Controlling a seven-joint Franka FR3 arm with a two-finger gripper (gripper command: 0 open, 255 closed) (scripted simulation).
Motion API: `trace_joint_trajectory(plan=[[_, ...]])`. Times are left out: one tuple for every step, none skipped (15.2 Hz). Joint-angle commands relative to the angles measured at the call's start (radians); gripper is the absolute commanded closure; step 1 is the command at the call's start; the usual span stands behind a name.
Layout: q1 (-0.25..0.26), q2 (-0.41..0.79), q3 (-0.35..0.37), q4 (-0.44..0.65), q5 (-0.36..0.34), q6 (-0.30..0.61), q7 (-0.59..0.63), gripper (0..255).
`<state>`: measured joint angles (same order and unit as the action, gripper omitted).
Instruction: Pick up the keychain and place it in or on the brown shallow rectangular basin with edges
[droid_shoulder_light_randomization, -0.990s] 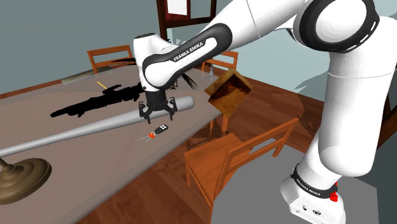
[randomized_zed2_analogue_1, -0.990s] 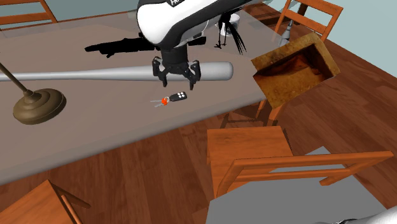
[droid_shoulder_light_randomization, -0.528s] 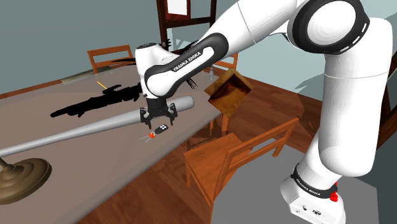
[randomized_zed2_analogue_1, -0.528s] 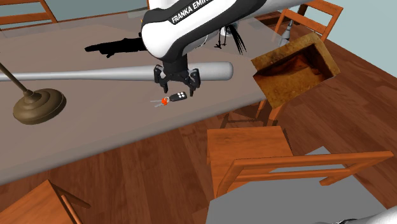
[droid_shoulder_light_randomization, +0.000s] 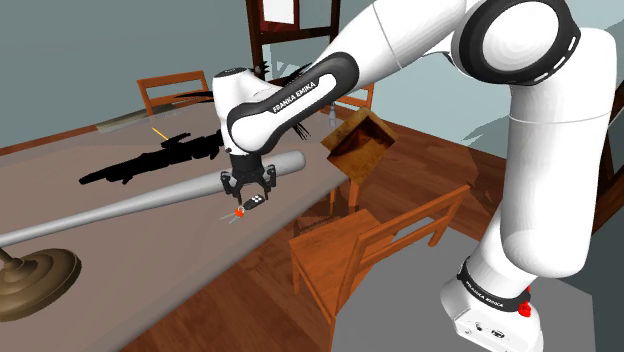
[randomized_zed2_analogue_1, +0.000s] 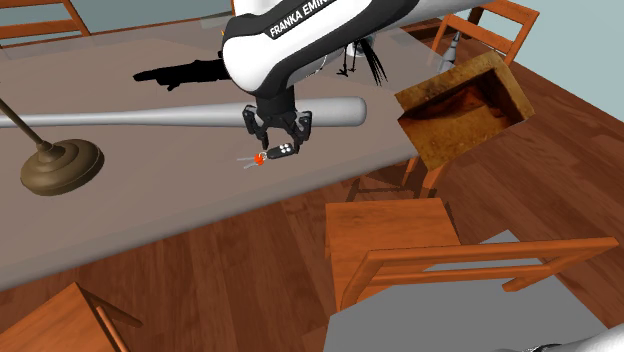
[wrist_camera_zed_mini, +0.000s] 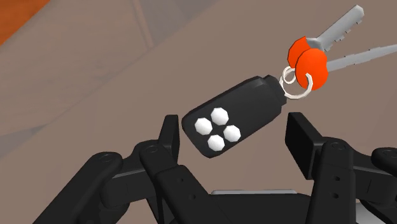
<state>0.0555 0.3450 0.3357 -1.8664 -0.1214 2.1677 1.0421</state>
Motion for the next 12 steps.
trace_joint_trajectory(plan=[[0.000, 0.000, 0.000, 0.000, 0.000, 0.000, 0.000, 255], [0.000, 0.000, 0.000, 0.000, 0.000, 0.000, 0.000, 255], [0.000, 0.000, 0.000, 0.000, 0.000, 0.000, 0.000, 255], [0.000, 0.000, 0.000, 0.000, 0.000, 0.000, 0.000, 255], [0.000, 0.000, 0.000, 0.000, 0.000, 0.000, 0.000, 255], [0.000, 0.000, 0.000, 0.000, 0.000, 0.000, 0.000, 255], [0.000, 0.000, 0.000, 0.000, 0.000, 0.000, 0.000, 255], [-0.001, -0.007, 0.001, 0.005, 0.003, -0.011, -0.002, 255], [-0.002, -0.013, 0.002, 0.010, 0.006, -0.022, -0.004, 255], [-0.003, -0.020, 0.004, 0.015, 0.009, -0.034, -0.005, 255], [-0.003, -0.026, 0.005, 0.021, 0.011, -0.045, -0.007, 255], [-0.004, -0.032, 0.006, 0.027, 0.014, -0.057, -0.009, 255]])
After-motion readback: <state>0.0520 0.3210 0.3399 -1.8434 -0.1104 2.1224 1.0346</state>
